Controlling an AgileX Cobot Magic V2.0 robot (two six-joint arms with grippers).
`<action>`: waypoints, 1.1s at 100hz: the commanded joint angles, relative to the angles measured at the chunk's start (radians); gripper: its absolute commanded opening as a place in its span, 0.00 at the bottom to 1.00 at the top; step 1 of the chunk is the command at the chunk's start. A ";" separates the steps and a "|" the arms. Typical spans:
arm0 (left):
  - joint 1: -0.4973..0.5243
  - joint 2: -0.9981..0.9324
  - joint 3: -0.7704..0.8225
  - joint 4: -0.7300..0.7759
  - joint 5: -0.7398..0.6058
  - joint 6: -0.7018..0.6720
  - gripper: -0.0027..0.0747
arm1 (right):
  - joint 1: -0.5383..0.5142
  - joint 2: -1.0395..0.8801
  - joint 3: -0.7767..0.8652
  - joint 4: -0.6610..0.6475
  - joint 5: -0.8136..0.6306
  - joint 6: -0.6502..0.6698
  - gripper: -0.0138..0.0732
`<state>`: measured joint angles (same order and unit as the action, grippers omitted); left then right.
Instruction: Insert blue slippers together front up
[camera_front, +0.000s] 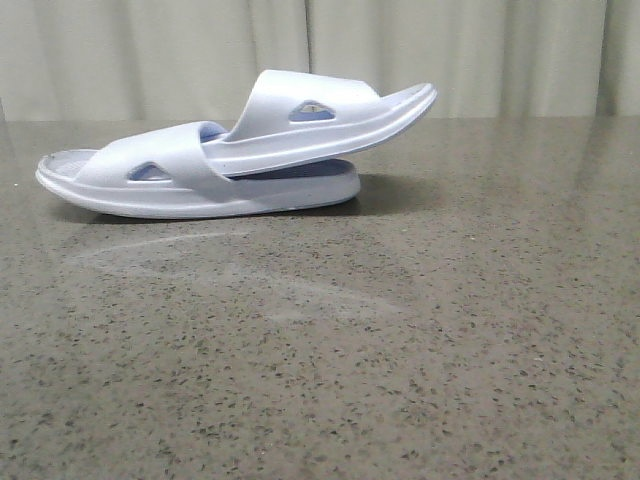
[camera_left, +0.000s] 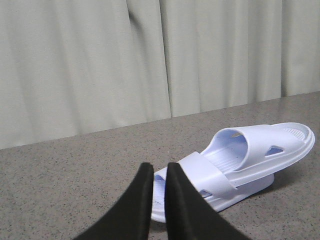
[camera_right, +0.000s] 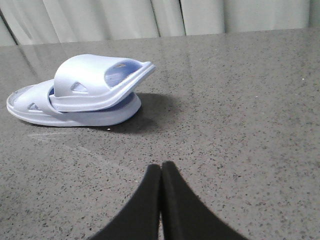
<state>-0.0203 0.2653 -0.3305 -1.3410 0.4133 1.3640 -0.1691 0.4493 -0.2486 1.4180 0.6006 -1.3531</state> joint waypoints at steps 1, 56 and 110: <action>-0.001 0.000 -0.016 -0.043 -0.010 -0.001 0.05 | 0.012 0.000 -0.024 0.041 -0.029 -0.015 0.07; -0.001 0.000 -0.016 -0.048 -0.009 -0.001 0.05 | 0.019 0.000 -0.022 0.043 -0.029 -0.015 0.07; -0.001 -0.013 0.010 0.081 -0.019 -0.091 0.05 | 0.019 0.000 -0.022 0.043 -0.029 -0.015 0.07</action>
<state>-0.0203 0.2567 -0.3021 -1.3306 0.4169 1.3509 -0.1507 0.4468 -0.2433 1.4180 0.5791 -1.3548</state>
